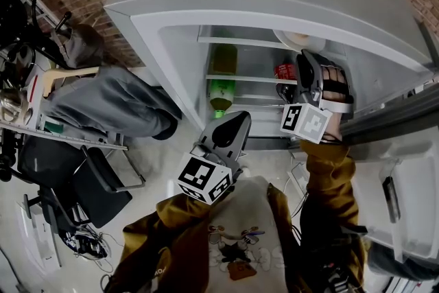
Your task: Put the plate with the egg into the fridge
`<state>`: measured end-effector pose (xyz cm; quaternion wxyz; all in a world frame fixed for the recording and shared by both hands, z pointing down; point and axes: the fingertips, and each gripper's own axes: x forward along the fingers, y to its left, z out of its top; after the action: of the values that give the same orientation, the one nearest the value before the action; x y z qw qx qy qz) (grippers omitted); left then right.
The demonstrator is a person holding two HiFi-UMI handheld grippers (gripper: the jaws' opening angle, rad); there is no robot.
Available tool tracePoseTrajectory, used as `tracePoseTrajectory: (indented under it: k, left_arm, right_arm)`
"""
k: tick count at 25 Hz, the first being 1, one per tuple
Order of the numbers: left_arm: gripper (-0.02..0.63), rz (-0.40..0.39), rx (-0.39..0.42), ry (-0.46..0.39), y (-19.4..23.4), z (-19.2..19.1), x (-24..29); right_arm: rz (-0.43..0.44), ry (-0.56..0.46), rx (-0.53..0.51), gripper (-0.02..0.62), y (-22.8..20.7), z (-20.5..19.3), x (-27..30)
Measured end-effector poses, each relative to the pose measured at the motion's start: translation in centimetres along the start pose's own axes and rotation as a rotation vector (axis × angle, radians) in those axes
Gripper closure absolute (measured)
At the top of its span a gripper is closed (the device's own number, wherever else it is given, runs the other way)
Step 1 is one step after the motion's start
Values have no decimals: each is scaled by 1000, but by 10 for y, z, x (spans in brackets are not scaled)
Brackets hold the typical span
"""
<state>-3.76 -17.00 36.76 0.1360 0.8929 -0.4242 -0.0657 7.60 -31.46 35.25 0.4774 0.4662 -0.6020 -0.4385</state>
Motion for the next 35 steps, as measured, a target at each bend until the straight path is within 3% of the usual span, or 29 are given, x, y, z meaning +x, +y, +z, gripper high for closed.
tracePoseTrajectory:
  k: [17,21,35]
  left_arm:
    - [600,-6,-2,-4,-2,0,0]
    - [600,-7,-10,3,-4,-2,2]
    - [600,-11,-1,-3,-9,1,9]
  right_arm:
    - [-9,33,-16,520,0,-4,0]
    - [1,41,-6,568,3,-5,0]
    - [-5,37,-14,571,0,-4,6]
